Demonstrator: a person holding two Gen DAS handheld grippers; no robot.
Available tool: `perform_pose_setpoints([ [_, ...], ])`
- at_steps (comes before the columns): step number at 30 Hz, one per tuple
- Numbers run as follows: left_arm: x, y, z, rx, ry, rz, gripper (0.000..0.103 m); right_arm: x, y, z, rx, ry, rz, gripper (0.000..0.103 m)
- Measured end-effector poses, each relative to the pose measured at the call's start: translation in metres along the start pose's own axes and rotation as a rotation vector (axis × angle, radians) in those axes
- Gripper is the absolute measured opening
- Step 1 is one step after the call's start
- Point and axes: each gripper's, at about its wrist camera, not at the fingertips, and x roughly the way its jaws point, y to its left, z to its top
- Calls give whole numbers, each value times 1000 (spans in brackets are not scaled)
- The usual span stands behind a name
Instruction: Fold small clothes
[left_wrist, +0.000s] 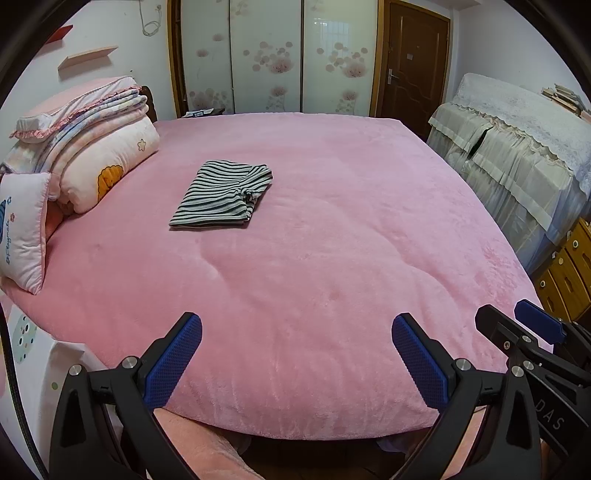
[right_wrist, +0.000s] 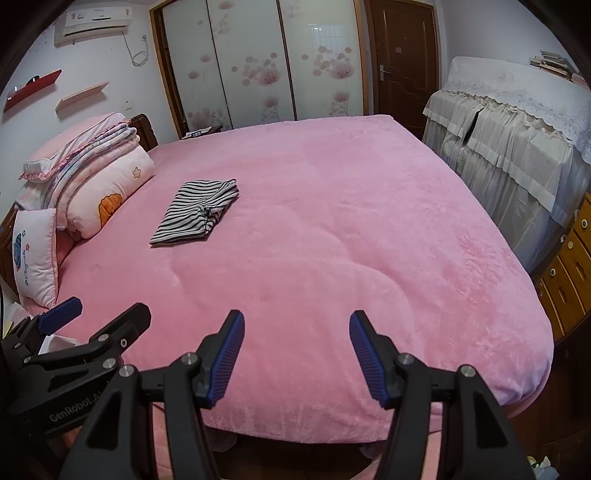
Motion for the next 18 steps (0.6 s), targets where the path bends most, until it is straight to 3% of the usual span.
perform_pose_setpoints([
  [18,15,-3,15,-4,-4,-12,102,15,-1,16,0,-23,-37,60],
])
